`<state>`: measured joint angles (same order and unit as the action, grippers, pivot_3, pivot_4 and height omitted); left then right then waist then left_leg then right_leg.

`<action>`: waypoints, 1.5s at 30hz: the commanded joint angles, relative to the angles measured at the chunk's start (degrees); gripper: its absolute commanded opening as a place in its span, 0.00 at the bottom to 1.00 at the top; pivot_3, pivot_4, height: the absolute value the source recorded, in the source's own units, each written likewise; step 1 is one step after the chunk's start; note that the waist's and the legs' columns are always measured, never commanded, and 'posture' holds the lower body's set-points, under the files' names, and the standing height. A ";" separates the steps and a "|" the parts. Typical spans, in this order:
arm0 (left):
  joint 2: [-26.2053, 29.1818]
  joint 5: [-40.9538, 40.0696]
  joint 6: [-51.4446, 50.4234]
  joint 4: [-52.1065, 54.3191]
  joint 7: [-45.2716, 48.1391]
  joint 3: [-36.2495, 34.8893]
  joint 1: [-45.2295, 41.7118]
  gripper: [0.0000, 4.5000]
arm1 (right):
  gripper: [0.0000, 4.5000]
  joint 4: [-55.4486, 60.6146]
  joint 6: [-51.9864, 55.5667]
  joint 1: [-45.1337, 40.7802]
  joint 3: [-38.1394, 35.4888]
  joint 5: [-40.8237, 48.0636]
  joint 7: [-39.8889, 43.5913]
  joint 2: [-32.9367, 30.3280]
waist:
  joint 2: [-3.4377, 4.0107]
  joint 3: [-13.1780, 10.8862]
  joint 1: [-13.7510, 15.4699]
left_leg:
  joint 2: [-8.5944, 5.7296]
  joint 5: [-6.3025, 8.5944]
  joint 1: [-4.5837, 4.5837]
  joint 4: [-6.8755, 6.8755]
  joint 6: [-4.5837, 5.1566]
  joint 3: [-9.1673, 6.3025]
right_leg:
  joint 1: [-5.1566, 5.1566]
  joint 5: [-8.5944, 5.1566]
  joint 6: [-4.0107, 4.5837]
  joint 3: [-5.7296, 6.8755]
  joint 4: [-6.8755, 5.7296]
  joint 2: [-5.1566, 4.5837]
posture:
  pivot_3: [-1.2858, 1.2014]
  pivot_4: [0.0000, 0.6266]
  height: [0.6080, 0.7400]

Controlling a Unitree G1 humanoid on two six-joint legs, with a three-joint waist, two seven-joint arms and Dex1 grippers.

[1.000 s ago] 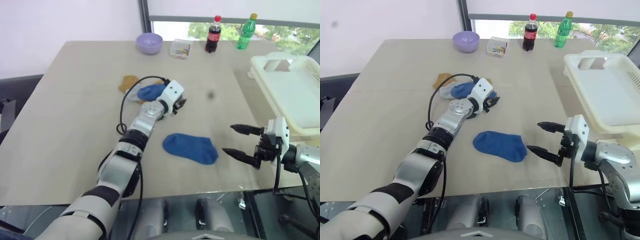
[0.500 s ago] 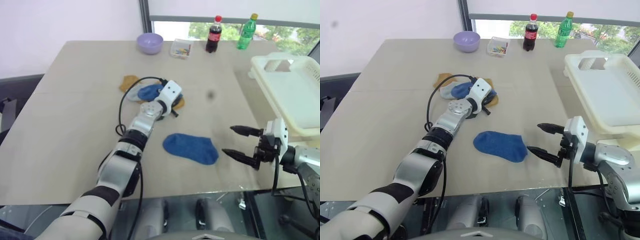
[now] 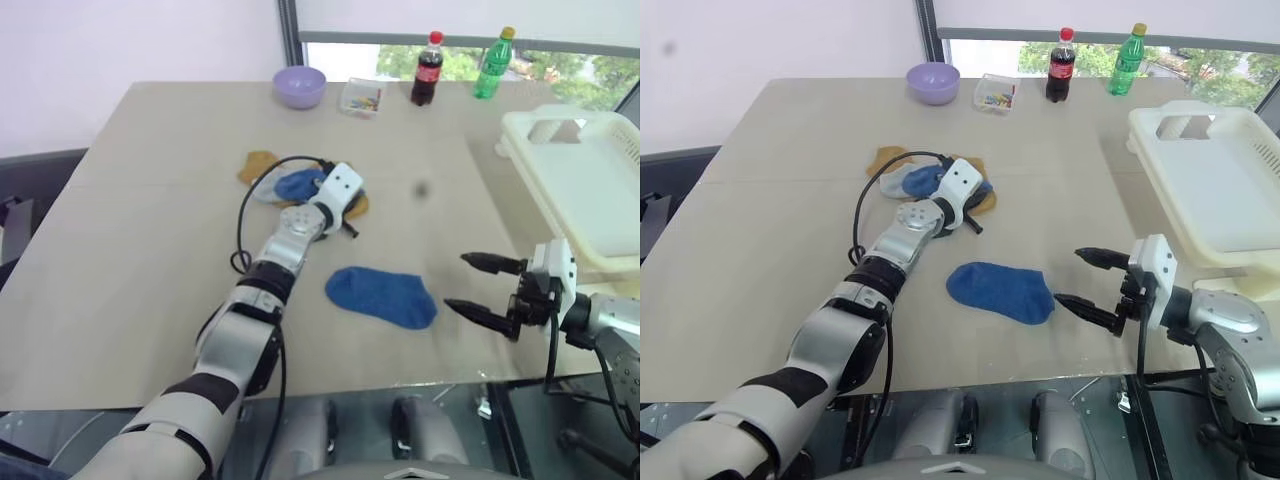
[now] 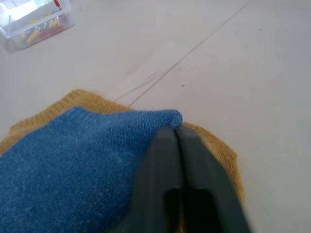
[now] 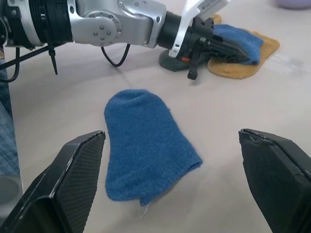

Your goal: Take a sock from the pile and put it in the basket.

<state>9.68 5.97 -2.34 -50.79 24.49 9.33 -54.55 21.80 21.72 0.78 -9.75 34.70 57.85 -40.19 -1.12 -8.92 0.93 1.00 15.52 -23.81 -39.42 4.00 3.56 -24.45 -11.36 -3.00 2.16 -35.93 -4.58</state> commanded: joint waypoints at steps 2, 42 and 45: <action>0.04 -0.72 2.24 3.39 -1.42 -1.77 -0.02 0.01 | 1.00 0.88 -1.57 -0.66 -0.84 0.34 -0.23 0.44 | 0.00 0.00 -0.01 | 0.00 0.00 0.00 0.00 0.00 0.00 | 0.00 0.00 0.00 0.00 0.00 0.00 | 0.52 0.24 0.95; -12.88 -11.77 -29.01 42.67 12.01 9.28 15.91 0.50 | 1.00 -6.57 15.09 -7.65 0.36 -7.96 -12.79 -2.81 | 0.10 0.06 -0.08 | 0.04 0.00 0.08 -0.13 0.03 -0.02 | 0.09 0.02 -0.01 -0.16 -0.05 0.07 | 0.52 0.24 0.95; -12.29 -14.48 -32.32 44.84 13.27 7.96 15.69 0.50 | 1.00 -6.67 17.29 -9.08 0.65 -7.18 -12.96 -2.40 | 0.10 0.06 -0.08 | 0.04 0.01 0.09 -0.13 0.03 -0.05 | 0.09 0.02 0.00 -0.15 -0.06 0.09 | 0.52 0.24 0.95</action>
<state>-2.46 -6.21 -32.99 -9.62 36.72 18.67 -38.16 13.69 37.66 -7.09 -8.72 26.18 45.34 -42.64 -1.01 -8.86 0.85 1.05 15.52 -23.73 -39.55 4.03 3.51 -24.37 -11.34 -3.01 2.02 -35.99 -4.49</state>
